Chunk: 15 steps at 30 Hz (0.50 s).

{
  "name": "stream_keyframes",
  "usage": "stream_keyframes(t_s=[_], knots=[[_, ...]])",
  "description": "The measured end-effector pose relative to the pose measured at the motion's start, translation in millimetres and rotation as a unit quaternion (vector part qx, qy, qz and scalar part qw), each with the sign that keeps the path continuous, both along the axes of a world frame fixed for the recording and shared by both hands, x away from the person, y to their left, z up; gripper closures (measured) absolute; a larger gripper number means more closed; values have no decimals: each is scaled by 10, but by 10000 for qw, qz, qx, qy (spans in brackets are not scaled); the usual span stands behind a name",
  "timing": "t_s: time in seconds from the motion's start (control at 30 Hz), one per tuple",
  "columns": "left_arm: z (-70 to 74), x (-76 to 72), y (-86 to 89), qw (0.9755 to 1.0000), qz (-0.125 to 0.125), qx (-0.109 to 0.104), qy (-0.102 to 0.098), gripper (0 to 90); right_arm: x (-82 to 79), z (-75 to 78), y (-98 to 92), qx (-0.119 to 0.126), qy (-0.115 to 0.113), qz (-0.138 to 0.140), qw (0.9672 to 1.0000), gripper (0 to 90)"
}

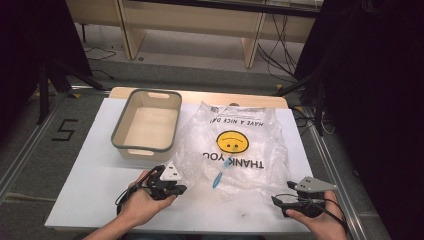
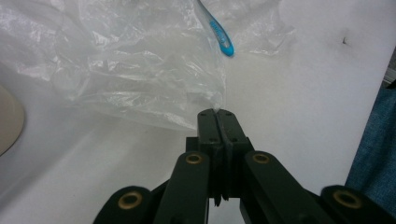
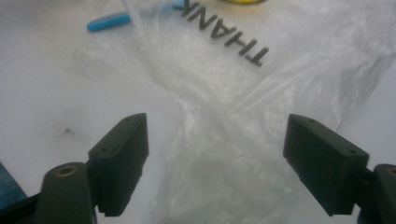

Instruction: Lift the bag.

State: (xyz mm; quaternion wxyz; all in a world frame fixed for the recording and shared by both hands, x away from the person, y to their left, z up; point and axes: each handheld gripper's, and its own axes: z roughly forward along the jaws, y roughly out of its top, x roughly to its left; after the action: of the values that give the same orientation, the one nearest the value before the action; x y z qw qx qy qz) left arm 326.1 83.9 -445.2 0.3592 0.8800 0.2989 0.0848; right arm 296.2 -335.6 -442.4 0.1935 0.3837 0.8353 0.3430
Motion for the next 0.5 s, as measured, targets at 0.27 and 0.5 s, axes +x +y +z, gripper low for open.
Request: stream_keyframes(t_s=[0.27, 0.5], knots=[[-38, 22, 31, 10000, 48, 23, -45, 890, -1, -271, 1, -471, 382, 27, 9982, 193], [-27, -13, 137, 9984, 153, 77, -532, 551, 34, -368, -7, -458, 532, 43, 9975, 253]])
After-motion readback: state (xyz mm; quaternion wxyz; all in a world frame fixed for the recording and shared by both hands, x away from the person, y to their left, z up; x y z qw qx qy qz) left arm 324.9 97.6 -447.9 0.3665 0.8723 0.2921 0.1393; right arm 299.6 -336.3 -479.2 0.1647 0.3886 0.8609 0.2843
